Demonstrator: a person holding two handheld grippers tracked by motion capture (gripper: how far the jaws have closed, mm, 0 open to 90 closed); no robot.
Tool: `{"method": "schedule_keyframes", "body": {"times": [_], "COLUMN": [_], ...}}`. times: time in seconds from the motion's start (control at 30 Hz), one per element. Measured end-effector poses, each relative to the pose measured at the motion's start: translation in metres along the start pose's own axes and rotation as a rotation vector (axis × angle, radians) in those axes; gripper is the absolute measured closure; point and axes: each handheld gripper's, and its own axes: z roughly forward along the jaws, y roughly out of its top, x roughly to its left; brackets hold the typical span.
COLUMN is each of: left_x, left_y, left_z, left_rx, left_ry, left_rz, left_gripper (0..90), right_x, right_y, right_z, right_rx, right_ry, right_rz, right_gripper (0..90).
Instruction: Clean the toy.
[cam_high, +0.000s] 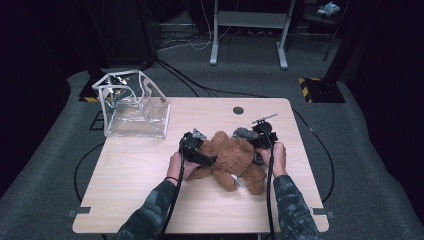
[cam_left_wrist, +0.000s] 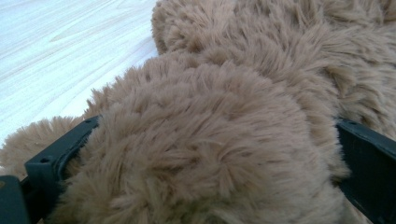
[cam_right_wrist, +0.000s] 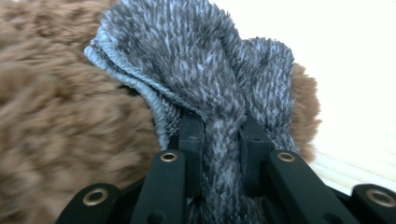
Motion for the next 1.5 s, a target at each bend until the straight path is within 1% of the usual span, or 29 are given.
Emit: {"method": "schedule_keyframes", "body": {"times": [0.13, 0.2, 0.23, 0.3, 0.4, 0.47, 0.5, 0.57, 0.6, 0.63, 0.67, 0.7, 0.73, 0.77, 0.83, 0.9, 0.97, 1.0, 1.07, 1.13, 1.17, 1.2, 1.23, 1.27, 1.3, 1.33, 1.43, 1.47, 1.5], "left_x": [0.0, 0.0, 0.0, 0.0, 0.0, 0.001, 0.001, 0.001, 0.001, 0.001, 0.001, 0.002, 0.002, 0.001, 0.001, 0.001, 0.001, 0.001, 0.001, 0.001, 0.001, 0.001, 0.001, 0.001, 0.001, 0.0, 0.002, 0.002, 0.002], "left_y": [0.0, 0.0, 0.0, 0.0, 0.0, 0.0, 0.0, 0.0, 0.0, -0.001, -0.001, 0.0, 0.0, 0.0, 0.0, 0.0, 0.0, 0.0, 0.0, 0.0, 0.0, 0.0, 0.0, 0.0, 0.0, 0.0, 0.0, 0.0, 0.0], "left_z": [0.0, 0.0, 0.001, 0.001, 0.001, 0.001, 0.001, 0.001, 0.001, 0.001, 0.001, 0.0, 0.0, 0.001, 0.001, 0.001, 0.001, 0.001, 0.001, 0.001, 0.001, 0.001, 0.001, 0.001, 0.001, 0.001, 0.001, 0.001, 0.001], "left_rx": [0.001, 0.001, 0.002, 0.007, 0.007, 0.005, 0.005, 0.006, 0.006, 0.007, 0.006, 0.013, 0.013, 0.006, 0.01, 0.007, 0.007, 0.007, 0.007, 0.008, 0.008, 0.006, 0.006, 0.005, 0.009, 0.01, 0.014, 0.014, 0.014], "left_ry": [0.001, 0.001, 0.002, 0.003, 0.005, 0.002, 0.003, 0.002, 0.002, 0.002, 0.002, 0.003, 0.003, 0.006, 0.006, 0.009, 0.009, 0.009, 0.009, 0.009, 0.009, 0.008, 0.008, 0.004, 0.007, 0.007, 0.001, 0.003, 0.003], "left_rz": [0.002, 0.003, 0.003, 0.001, -0.001, -0.002, -0.002, -0.004, -0.004, -0.005, -0.005, 0.007, 0.007, -0.002, 0.003, -0.004, -0.004, -0.004, -0.004, -0.003, -0.003, -0.004, -0.004, -0.003, -0.001, -0.002, 0.008, 0.004, 0.004], "left_gripper": [0.2, 0.2, 0.3, 0.3, 0.3, 0.3, 0.3, 0.3, 0.3, 0.3, 0.3, 0.3, 0.3, 0.3, 0.3, 0.3, 0.3, 0.3, 0.3, 0.3, 0.3, 0.3, 0.3, 0.3, 0.3, 0.3, 0.3, 0.3, 0.3], "right_x": [-0.002, -0.003, -0.005, -0.009, -0.015, -0.022, -0.027, -0.037, -0.037, -0.048, -0.051, -0.052, -0.052, -0.052, -0.047, -0.039, -0.027, -0.022, -0.011, -0.005, -0.005, -0.005, -0.005, -0.014, -0.019, -0.023, -0.034, -0.039, -0.039], "right_y": [0.001, 0.002, 0.003, 0.003, 0.003, 0.002, 0.0, -0.004, -0.004, -0.013, -0.017, -0.019, -0.019, -0.021, -0.02, -0.018, -0.016, -0.015, -0.014, -0.016, -0.016, -0.02, -0.02, -0.025, -0.027, -0.028, -0.033, -0.035, -0.035], "right_z": [0.002, 0.002, 0.002, 0.002, 0.001, 0.001, 0.002, 0.004, 0.004, 0.007, 0.005, 0.001, 0.001, -0.012, -0.027, -0.041, -0.049, -0.049, -0.042, -0.027, -0.027, -0.012, -0.012, -0.001, 0.002, 0.002, 0.001, 0.002, 0.002], "right_rx": [0.007, 0.009, 0.013, 0.005, 0.008, 0.013, 0.014, 0.041, 0.041, 0.072, 0.063, 0.049, 0.049, 0.005, -0.054, -0.107, -0.127, -0.131, -0.102, -0.066, -0.066, -0.046, -0.046, -0.054, -0.058, -0.057, -0.038, -0.019, -0.019], "right_ry": [-0.044, -0.04, -0.074, -0.087, -0.117, -0.16, -0.166, -0.21, -0.21, -0.216, -0.205, -0.189, -0.189, -0.167, -0.129, -0.08, -0.018, 0.006, 0.037, 0.038, 0.038, 0.02, 0.02, 0.022, 0.024, 0.015, -0.065, -0.087, -0.087], "right_rz": [-0.01, -0.009, -0.013, -0.008, 0.024, 0.036, 0.049, 0.084, 0.084, 0.1, 0.111, 0.138, 0.138, 0.135, 0.142, 0.123, 0.111, 0.088, 0.061, 0.033, 0.033, 0.029, 0.029, 0.071, 0.093, 0.101, 0.122, 0.137, 0.137], "right_gripper": [75.7, 75.7, 75.7, 75.8, 75.8, 75.8, 75.8, 75.8, 75.8, 75.7, 75.7, 75.7, 75.7, 75.7, 75.7, 75.6, 75.7, 75.7, 75.6, 75.6, 75.6, 75.7, 75.7, 75.8, 75.8, 75.7, 75.6, 75.6, 75.6]}}
